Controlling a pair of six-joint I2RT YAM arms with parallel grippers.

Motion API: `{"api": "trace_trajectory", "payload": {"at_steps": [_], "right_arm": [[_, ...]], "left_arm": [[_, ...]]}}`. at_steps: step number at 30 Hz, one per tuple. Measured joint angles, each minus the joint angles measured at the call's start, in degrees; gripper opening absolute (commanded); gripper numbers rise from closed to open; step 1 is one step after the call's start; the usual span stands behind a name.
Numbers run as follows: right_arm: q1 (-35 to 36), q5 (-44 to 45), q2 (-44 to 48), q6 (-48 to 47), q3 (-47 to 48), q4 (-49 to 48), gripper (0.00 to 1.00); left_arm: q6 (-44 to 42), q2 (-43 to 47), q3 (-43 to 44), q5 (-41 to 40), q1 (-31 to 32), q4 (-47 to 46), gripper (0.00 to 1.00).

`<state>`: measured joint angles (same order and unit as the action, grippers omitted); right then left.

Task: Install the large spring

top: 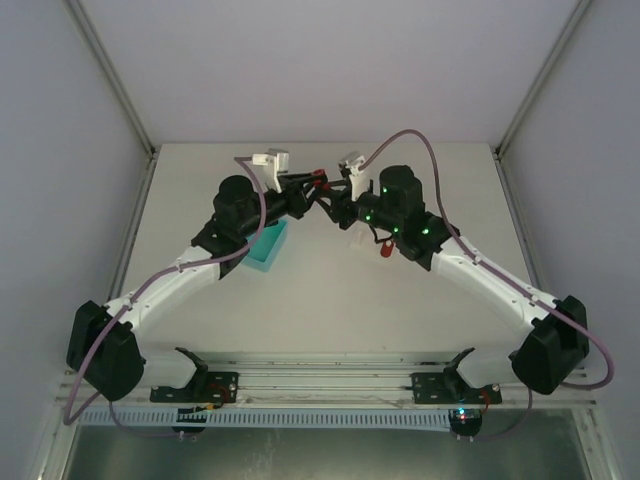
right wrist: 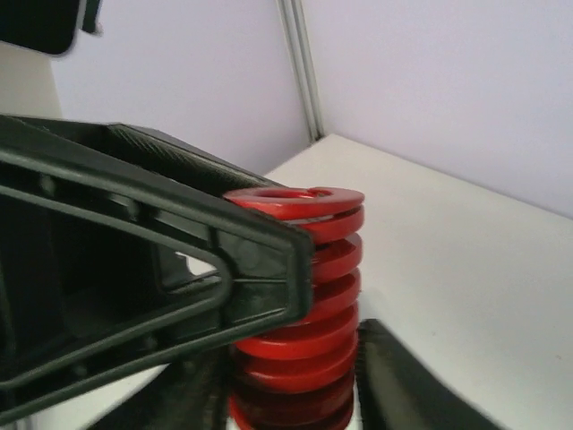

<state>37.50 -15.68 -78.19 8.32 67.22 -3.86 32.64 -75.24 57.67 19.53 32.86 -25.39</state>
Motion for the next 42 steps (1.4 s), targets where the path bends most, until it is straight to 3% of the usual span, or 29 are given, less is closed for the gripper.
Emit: {"api": "trace_trajectory", "payload": {"at_steps": [2, 5, 13, 20, 30, 42], "right_arm": [[0.0, 0.3, 0.2, 0.2, 0.2, 1.7, 0.76], [-0.1, 0.6, 1.3, 0.0, 0.2, 6.6, 0.82], [-5.0, -1.4, 12.4, 8.6, 3.3, 24.9, 0.81], [-8.9, -5.0, -0.6, 15.1, 25.2, 45.6, 0.79], [-6.8, -8.0, -10.0, 17.2, 29.0, 57.5, 0.72], [-5.4, -9.9, -17.6, 18.3, 32.5, 58.1, 0.55]], "left_arm": [[-0.6, -0.2, 0.0, 1.6, -0.2, -0.3, 0.00], [-4.3, -0.2, 0.0, 5.1, -0.2, -1.0, 0.00], [-32.9, -0.2, 0.0, 8.8, 0.1, 4.1, 0.00], [-51.2, -3.7, 0.5, 6.3, 2.1, 13.3, 0.00], [-56.3, -4.7, 1.4, 4.4, 2.7, 16.8, 0.00], [-56.8, -5.0, 1.7, 3.8, 3.7, 17.7, 0.00]]}}
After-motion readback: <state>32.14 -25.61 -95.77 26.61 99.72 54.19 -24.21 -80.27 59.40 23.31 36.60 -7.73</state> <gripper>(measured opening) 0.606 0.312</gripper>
